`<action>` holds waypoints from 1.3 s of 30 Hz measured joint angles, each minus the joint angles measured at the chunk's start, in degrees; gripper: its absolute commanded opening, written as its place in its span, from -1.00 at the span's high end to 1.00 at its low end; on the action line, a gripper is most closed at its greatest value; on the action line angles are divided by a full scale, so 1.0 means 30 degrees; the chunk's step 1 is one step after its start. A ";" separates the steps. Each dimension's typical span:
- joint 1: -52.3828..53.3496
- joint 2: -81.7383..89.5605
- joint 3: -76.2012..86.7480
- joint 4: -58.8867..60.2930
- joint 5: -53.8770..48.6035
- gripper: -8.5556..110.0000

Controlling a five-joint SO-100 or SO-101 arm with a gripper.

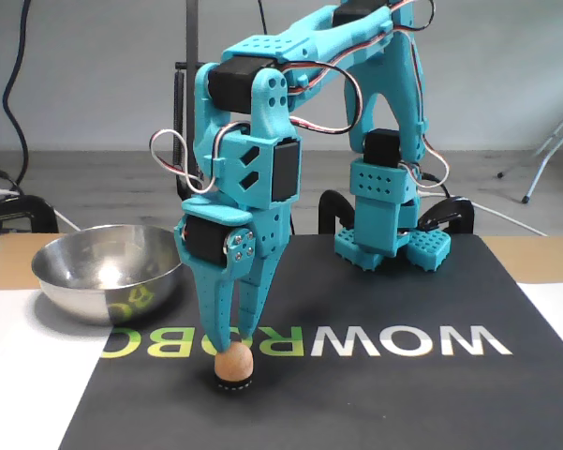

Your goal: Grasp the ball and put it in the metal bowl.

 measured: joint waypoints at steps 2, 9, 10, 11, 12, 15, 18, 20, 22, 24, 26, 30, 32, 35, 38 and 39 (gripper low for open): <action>0.0000 0.0000 0.0000 0.0000 0.0000 0.03; 0.0000 0.0000 0.0029 0.0000 0.0000 0.03; 0.0000 -0.0059 0.0059 0.0000 0.0000 0.03; 0.0000 -0.0146 0.0059 0.0000 0.0000 0.03; 0.0000 -0.0293 0.0059 0.0000 0.0000 0.03; 0.0000 -0.0703 0.0059 -0.0029 0.0000 0.03; 0.0000 -0.1143 0.0059 -0.0117 -0.0029 0.03; 0.0000 -0.1348 0.0029 -0.0117 -0.0029 0.04; 0.0000 -0.1436 0.0029 -0.0439 0.0000 0.04; 0.0000 -0.1582 0.0059 -0.0645 0.0117 0.04; 0.0029 -0.1758 0.0059 -0.0645 0.0059 0.04; 0.0029 -0.1992 0.0029 -0.0674 0.0000 0.04; 0.0029 -0.2139 0.0029 -0.0674 0.0000 0.04; 0.0029 -0.2197 0.0029 -0.0674 0.0000 0.04; 0.0000 -0.2256 0.0000 -0.0674 0.0000 0.04; 0.0000 -0.2256 0.0000 -0.0674 0.0000 0.04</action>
